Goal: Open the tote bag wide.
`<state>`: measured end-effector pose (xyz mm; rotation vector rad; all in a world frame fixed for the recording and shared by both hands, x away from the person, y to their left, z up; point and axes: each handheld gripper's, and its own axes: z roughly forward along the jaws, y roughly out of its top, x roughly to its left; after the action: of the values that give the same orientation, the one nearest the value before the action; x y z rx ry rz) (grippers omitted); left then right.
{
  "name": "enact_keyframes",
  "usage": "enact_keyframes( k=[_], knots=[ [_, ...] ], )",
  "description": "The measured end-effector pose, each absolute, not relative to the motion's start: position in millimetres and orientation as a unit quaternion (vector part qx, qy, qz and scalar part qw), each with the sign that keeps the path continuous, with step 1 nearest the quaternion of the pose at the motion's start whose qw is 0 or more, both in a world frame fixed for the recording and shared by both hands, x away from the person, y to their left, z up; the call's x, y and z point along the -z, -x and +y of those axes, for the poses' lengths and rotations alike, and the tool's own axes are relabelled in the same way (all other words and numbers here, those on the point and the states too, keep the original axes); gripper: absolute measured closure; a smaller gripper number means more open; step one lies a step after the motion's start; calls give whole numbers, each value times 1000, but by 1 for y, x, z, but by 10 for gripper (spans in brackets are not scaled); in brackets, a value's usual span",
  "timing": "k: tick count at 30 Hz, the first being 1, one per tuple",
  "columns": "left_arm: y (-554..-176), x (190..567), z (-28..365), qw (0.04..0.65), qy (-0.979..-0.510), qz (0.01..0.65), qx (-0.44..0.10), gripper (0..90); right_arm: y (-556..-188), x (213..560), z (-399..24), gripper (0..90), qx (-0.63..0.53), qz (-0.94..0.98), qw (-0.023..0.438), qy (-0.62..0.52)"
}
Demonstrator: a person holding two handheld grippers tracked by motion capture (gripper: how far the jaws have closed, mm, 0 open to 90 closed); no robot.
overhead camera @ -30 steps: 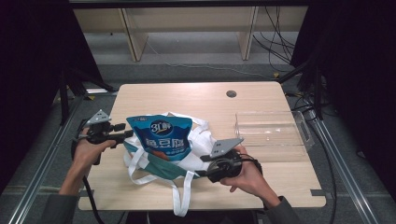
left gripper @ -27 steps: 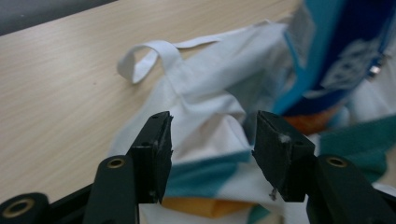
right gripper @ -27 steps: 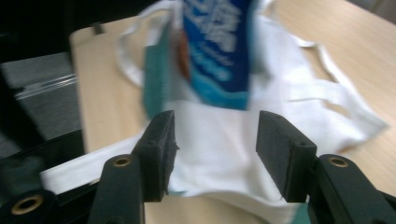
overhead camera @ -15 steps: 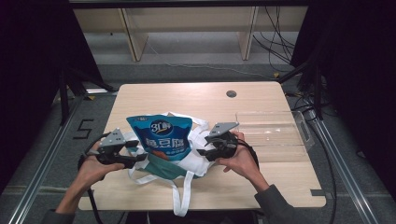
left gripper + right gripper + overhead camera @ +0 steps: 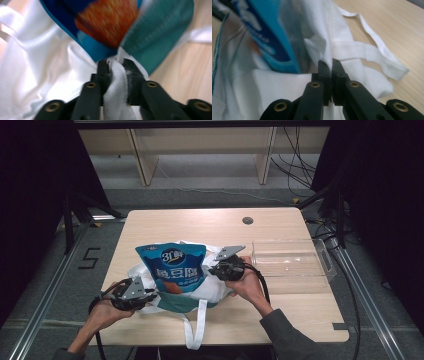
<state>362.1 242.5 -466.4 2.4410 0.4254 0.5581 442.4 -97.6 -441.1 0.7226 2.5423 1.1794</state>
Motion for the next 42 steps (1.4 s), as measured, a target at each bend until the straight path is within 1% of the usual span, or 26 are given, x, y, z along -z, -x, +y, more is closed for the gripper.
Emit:
enact_keyframes(
  k=[1, 2, 3, 7, 10, 13, 15, 17, 19, 20, 21, 22, 23, 24, 25, 26, 27, 28, 29, 32, 34, 35, 36, 38, 39, 42],
  knots=[
    [-359, 471, 242, 297, -919, 158, -205, 802, -449, 440, -100, 890, -402, 868, 122, -266],
    [-357, 474, 243, 301, -919, 157, -201, 802, -449, 440, -100, 890, -402, 868, 122, -266],
    [-354, 480, 244, 296, -921, 154, -199, 808, -453, 441, -101, 891, -401, 866, 132, -268],
    [-345, 502, 247, 294, -924, 171, -178, 813, -468, 461, -93, 892, -371, 866, 138, -307],
    [-345, 502, 248, 296, -922, 180, -174, 813, -474, 478, -82, 894, -334, 877, 141, -315],
    [-345, 502, 247, 298, -922, 180, -170, 813, -476, 486, -78, 895, -328, 879, 143, -317],
    [-345, 502, 248, 295, -922, 181, -174, 812, -475, 487, -77, 895, -327, 877, 134, -326],
    [-346, 501, 248, 302, -919, 191, -165, 805, -476, 488, -78, 894, -328, 877, 135, -325],
    [-348, 496, 251, 314, -913, 211, -150, 765, -476, 486, -80, 888, -326, 879, 131, -322],
    [-348, 490, 252, 323, -910, 216, -146, 694, -476, 487, -81, 874, -337, 874, 133, -324],
    [-347, 484, 253, 344, -900, 226, -141, 650, -476, 485, -83, 838, -343, 871, 125, -329],
    [-347, 477, 255, 356, -895, 230, -138, 593, -476, 481, -86, 757, -350, 867, 111, -336],
    [-346, 468, 255, 380, -883, 241, -134, 547, -479, 479, -90, 687, -374, 861, 121, -323],
    [-346, 461, 257, 382, -881, 243, -137, 490, -474, 470, -94, 620, -371, 857, 110, -341],
    [-347, 452, 258, 395, -872, 250, -144, 464, -471, 466, -94, 590, -377, 849, 112, -352],
    [-347, 447, 258, 405, -866, 253, -150, 458, -467, 458, -96, 566, -372, 855, 135, -336],
    [-350, 440, 261, 410, -864, 251, -150, 449, -464, 454, -97, 563, -381, 851, 142, -331],
    [-352, 434, 263, 411, -860, 258, -155, 437, -460, 447, -100, 554, -377, 855, 136, -329],
    [-356, 429, 267, 409, -862, 256, -157, 430, -457, 444, -100, 539, -398, 844, 144, -329],
    [-370, 418, 279, 389, -861, 274, -181, 436, -446, 432, -104, 533, -402, 852, 147, -303],
    [-384, 418, 284, 383, -848, 308, -199, 480, -439, 430, -104, 548, -402, 854, 144, -298],
    [-392, 419, 286, 383, -847, 305, -207, 509, -435, 428, -105, 559, -396, 857, 138, -300],
    [-400, 422, 286, 385, -845, 309, -207, 542, -433, 428, -106, 570, -398, 858, 141, -293],
    [-415, 428, 284, 385, -841, 322, -203, 567, -430, 430, -107, 590, -405, 856, 143, -287],
    [-421, 431, 282, 390, -838, 326, -197, 582, -426, 429, -108, 600, -397, 858, 136, -297],
    [-438, 441, 276, 398, -837, 328, -181, 701, -423, 435, -110, 671, -396, 865, 136, -276]
  ],
)
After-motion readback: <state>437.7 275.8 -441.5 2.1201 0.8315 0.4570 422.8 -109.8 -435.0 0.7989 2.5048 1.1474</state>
